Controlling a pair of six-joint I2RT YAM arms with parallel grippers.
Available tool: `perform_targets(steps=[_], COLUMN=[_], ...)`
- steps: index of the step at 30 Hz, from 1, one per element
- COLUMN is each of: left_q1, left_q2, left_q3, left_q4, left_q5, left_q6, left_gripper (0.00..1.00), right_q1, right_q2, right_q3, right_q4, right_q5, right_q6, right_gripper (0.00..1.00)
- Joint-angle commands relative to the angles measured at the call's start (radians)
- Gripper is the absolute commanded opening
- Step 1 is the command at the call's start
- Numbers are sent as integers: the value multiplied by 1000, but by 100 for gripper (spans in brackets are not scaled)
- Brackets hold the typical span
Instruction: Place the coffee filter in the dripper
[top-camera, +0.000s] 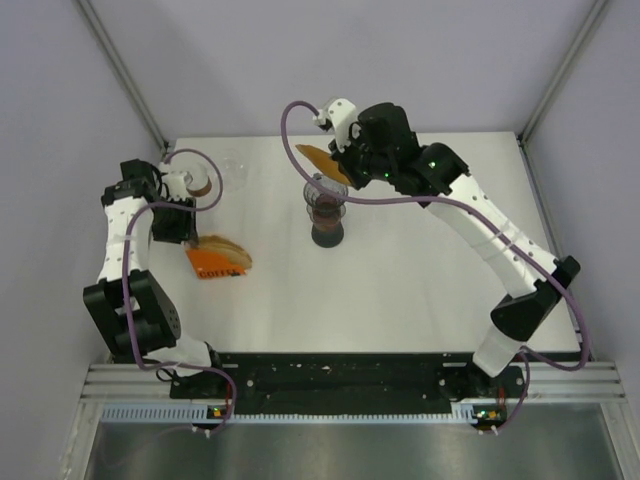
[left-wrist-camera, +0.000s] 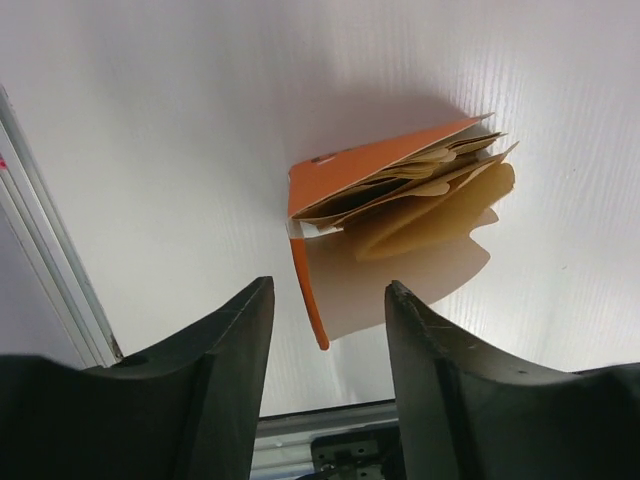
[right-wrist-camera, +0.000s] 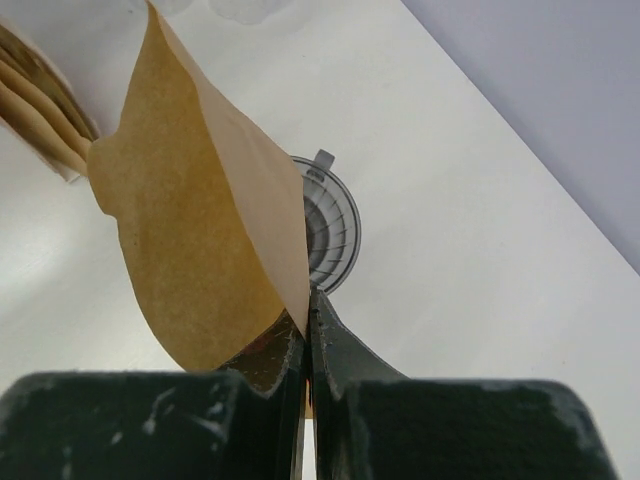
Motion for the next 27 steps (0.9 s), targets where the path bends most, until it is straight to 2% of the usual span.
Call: perform_targets(steps=[1,3,6,9,11,14,17,19,21,22,23,27], left_q1=[5,4,4,-4,-31,-123,-249,-342,-441,-488,-549,-705], left_q2=[-40,-49,-60,-78,-97,-133,-186,-169,-129,-111,-97,-33], left_q3=[66,109,212,325,407,496,490,525,582,599,612,669], left_q4=[-17,-48,-96,-105,-88,-3,163,214,208,210,211,213], left_q5=[44,70,137,227,295,324,327,326,300,254,192,-48], left_q6=[41,52,49,-17,-103,-235,-382,-456,-503,-507,-496,-454], left_gripper=[58,65,67,68,72,76,91,93,92,95,99,99], right_q1=[-29,-32,-36,-38,-38,-39,-36,-32,-24,-20,-12,8], right_q2=[63,75,85,101,117,141,161,161,160,158,160,152], right_q3=[100,119,134,174,207,234,241,219,189,179,168,134], right_q4=[-110,-114,-111,-99,-81,-30,25,85,146,174,195,289], right_q5=[43,43,44,53,87,99,95,98,99,107,119,144], right_q6=[11,20,46,106,195,311,393,436,466,480,486,517], right_gripper=[0,0,0,0,0,0,0,0,0,0,0,0])
